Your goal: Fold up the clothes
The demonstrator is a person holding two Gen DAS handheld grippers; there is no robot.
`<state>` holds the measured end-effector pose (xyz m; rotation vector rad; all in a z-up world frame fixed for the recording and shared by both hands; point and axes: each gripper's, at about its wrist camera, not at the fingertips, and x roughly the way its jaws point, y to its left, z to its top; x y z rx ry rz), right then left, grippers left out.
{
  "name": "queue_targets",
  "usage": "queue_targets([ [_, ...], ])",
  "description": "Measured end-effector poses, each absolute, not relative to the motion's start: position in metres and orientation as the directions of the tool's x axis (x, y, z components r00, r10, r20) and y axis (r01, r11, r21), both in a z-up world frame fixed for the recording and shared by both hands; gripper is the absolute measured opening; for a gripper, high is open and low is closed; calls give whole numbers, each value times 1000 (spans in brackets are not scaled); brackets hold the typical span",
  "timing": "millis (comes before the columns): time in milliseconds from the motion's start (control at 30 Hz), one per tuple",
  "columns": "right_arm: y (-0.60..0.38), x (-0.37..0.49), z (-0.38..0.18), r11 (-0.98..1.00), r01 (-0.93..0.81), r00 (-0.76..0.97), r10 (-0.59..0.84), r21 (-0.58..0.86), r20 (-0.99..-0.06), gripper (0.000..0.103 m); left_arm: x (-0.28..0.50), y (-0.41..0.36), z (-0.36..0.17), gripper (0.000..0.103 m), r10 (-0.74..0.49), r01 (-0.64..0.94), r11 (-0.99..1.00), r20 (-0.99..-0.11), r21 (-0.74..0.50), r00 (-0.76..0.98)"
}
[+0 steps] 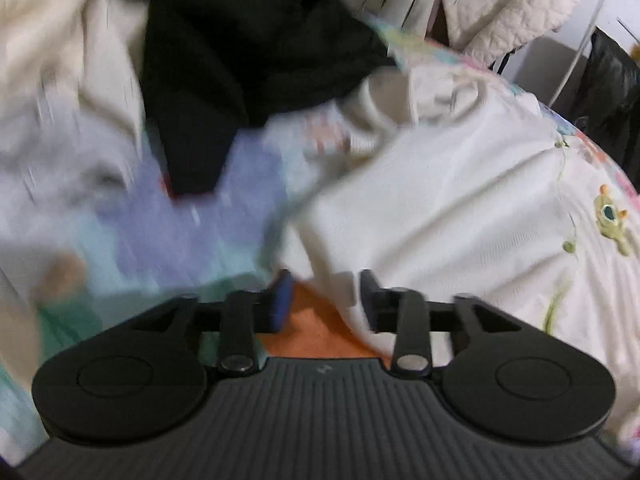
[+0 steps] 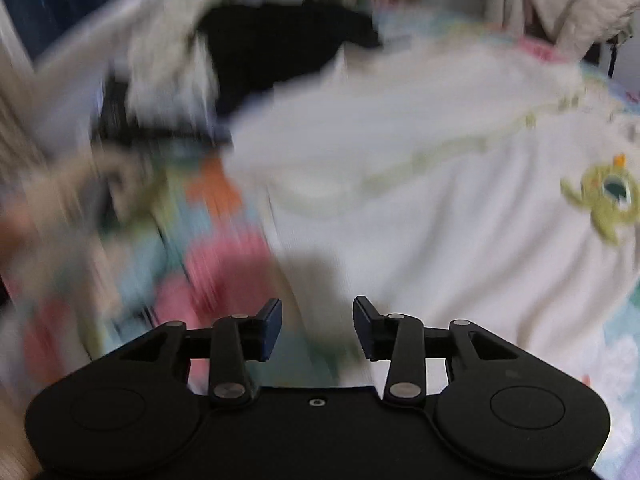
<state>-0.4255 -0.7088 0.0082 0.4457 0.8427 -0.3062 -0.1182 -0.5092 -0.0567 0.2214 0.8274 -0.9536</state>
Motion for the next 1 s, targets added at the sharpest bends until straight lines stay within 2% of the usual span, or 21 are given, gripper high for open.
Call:
queue_targets([
  [33,-716,-418,17,860,435,655,-99,267,-749,49,-119,-511,-50,44,-656,804,571,-681,-166,326],
  [67,-723,-411,26,854,440,679,-114,279,-725,54,-119,-514,-40,50,-683,816,556,-645,-156,343],
  [100,-729,-403,35,848,444,702,-128,290,-701,54,-119,-518,-33,57,-699,824,549,-618,-140,360],
  [200,-753,-378,45,834,446,747,-146,326,-649,54,-121,-538,-11,68,-733,861,505,-554,-55,395],
  [267,-767,-358,46,832,443,765,-157,333,-625,55,-118,-559,-5,71,-735,878,479,-543,8,406],
  [367,-784,-337,35,837,459,775,-213,298,-595,55,-105,-602,-7,71,-729,894,446,-565,35,385],
  [467,-788,-332,-8,821,474,794,-242,318,-558,55,-94,-641,-19,71,-718,904,427,-611,-7,334],
  [567,-806,-345,-45,767,498,788,-205,405,-580,55,-78,-684,-43,71,-674,892,447,-683,-73,282],
  [667,-821,-356,-65,731,525,771,-192,436,-607,55,-66,-717,-63,71,-582,871,491,-750,-16,314],
  [733,-831,-360,-69,716,544,767,-211,439,-606,55,-58,-739,-76,64,-515,856,516,-790,25,333],
  [800,-837,-363,-73,702,553,767,-218,449,-604,55,-49,-753,-83,12,-474,856,517,-822,30,315],
  [900,-844,-364,-77,682,557,773,-216,474,-597,55,-34,-756,-69,11,-480,851,526,-820,16,312],
  [1000,-850,-366,-81,662,559,779,-214,499,-590,55,-22,-756,-31,10,-517,838,544,-771,41,373],
])
